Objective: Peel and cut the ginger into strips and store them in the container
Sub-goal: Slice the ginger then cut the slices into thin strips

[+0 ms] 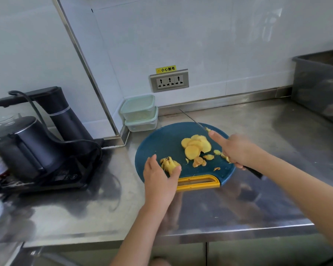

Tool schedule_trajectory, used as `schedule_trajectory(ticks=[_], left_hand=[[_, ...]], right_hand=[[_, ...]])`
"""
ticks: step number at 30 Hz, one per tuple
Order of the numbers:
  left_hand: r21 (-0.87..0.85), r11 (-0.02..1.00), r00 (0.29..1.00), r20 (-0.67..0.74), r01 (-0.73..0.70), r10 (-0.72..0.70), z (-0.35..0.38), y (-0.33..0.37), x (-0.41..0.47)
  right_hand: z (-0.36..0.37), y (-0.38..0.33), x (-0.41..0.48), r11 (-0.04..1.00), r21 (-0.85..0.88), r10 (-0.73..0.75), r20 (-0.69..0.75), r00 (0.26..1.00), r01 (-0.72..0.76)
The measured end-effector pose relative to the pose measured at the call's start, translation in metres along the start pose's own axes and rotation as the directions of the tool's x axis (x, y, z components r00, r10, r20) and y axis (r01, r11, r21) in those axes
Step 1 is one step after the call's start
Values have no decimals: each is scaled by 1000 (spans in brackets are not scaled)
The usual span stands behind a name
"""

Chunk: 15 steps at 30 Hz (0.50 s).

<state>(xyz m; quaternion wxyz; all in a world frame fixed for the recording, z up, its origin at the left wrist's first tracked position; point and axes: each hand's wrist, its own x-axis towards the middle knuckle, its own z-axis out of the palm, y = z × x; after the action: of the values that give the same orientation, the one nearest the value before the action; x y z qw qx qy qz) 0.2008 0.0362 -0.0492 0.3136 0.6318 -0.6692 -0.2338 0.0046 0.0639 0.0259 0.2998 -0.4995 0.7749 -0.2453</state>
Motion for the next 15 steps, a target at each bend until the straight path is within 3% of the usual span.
schedule_trajectory(ticks=[3,7,15], left_hand=[[97,993,998,-28,62,-60,18,18,9],[234,972,1000,-15,17,-13,39,30,16],[180,977,992,-35,-116,124,36,24,26]], right_hand=[[0,6,3,998,-67,-3,-54,999,-1],[-1,16,7,995,-93,-40,-67,997,33],[2,24,12,978,-191,-90,-56,994,77]])
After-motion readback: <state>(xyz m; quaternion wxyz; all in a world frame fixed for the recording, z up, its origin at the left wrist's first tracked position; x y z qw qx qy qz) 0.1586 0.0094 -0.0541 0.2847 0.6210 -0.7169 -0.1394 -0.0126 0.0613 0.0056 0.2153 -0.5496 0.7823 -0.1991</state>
